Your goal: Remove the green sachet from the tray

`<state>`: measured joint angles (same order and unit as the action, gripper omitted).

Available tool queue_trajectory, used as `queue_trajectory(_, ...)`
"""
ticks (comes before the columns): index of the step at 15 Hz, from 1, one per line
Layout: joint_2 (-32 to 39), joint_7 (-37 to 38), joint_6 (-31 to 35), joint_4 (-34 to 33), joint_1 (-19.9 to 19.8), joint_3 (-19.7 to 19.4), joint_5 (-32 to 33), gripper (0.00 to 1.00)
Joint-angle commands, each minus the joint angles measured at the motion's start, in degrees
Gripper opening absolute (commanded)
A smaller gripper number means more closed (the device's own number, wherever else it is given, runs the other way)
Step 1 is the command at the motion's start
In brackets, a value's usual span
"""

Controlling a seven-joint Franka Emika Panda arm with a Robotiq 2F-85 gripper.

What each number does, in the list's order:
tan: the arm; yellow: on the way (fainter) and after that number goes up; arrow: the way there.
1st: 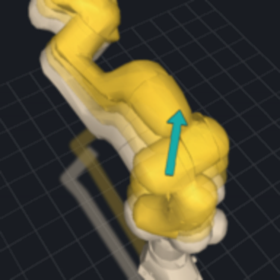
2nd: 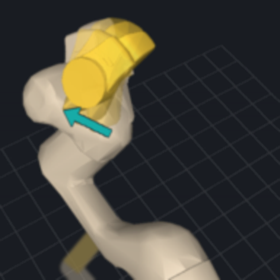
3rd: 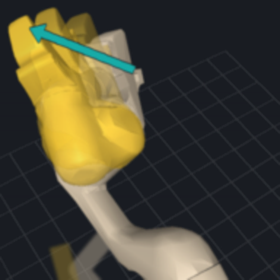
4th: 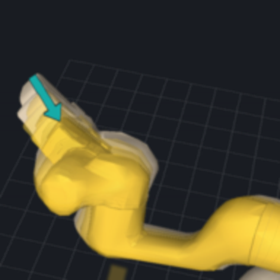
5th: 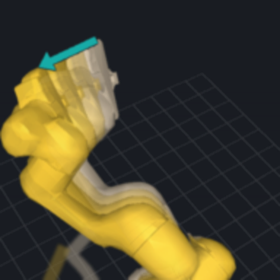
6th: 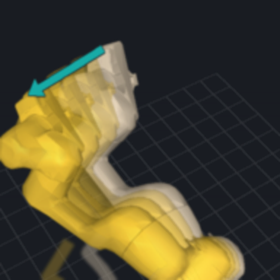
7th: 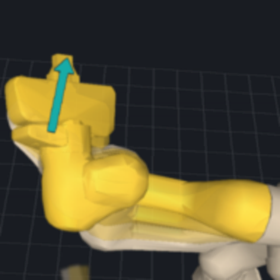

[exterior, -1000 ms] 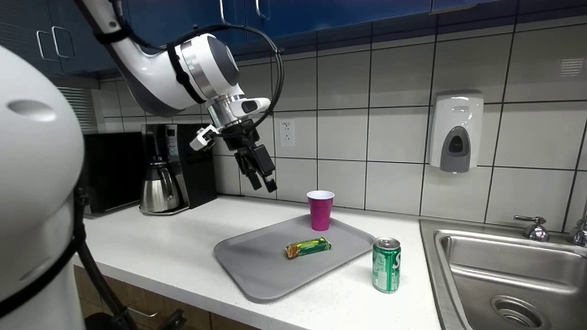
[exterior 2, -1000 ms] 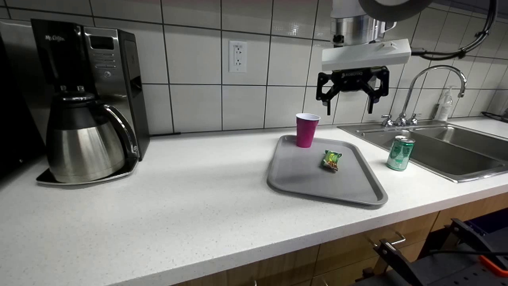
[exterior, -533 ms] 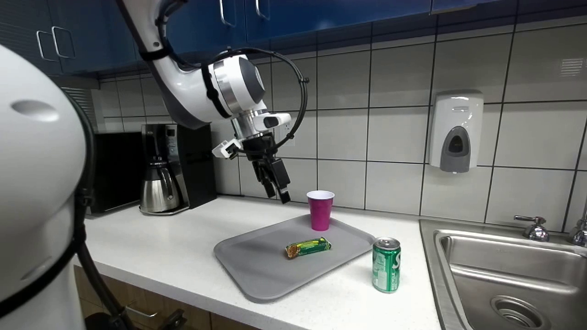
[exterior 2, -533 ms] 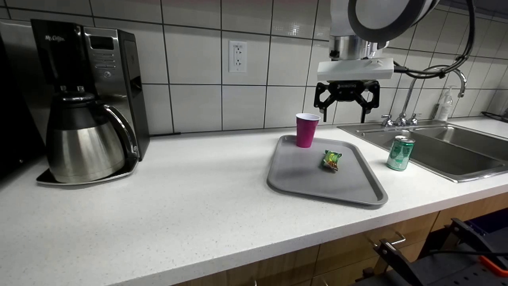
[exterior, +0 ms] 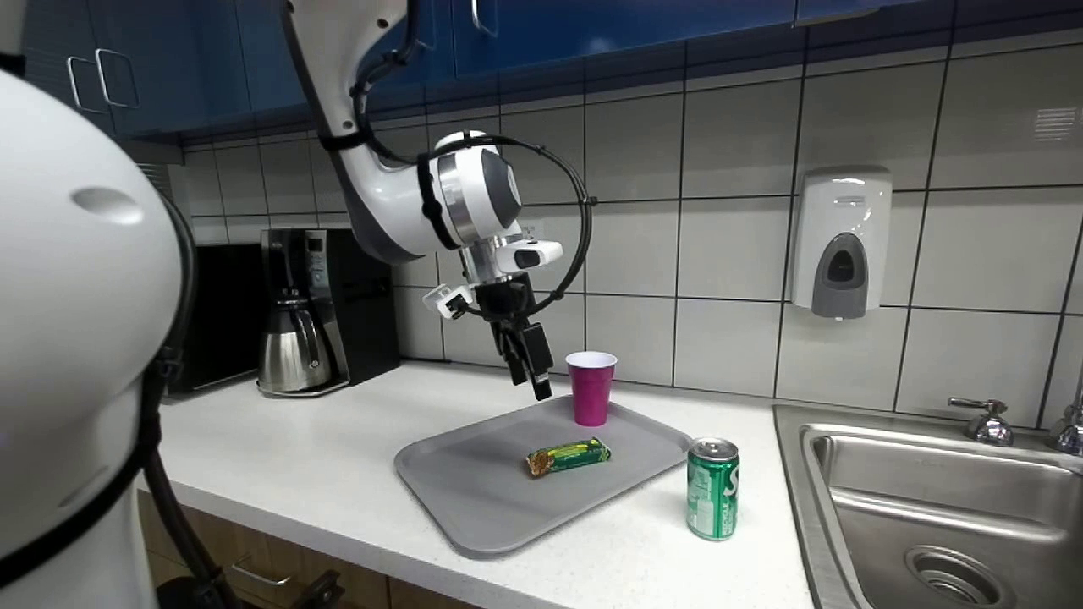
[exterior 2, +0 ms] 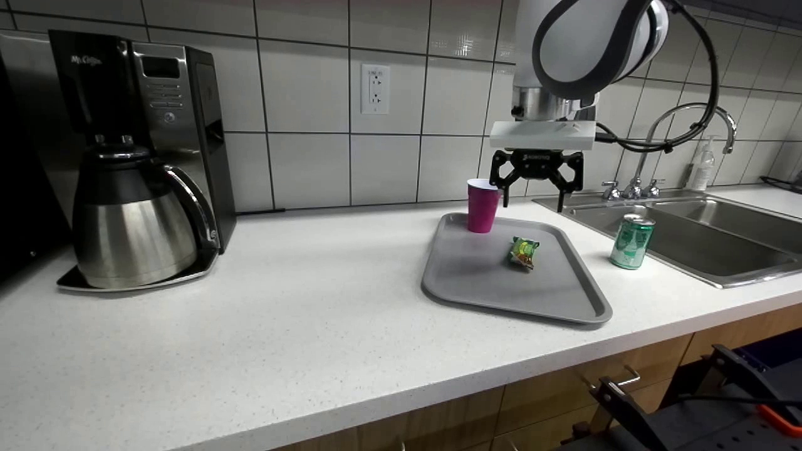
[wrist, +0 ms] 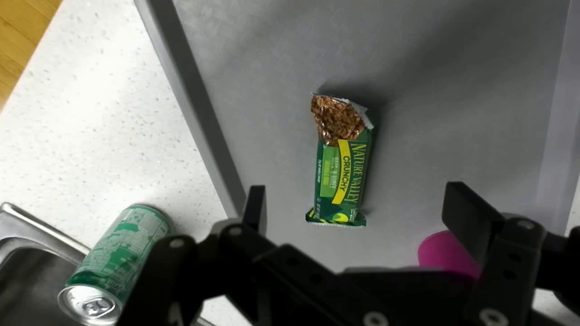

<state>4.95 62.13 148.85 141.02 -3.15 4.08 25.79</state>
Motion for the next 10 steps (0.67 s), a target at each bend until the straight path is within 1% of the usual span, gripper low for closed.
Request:
queue_trajectory(1,5.3,0.2,1.3,-4.2,2.7,-3.1,-2.2,1.0)
queue_trajectory(10,15.5,-2.1,3.1,-11.6,6.7,-8.0,-8.5,1.0)
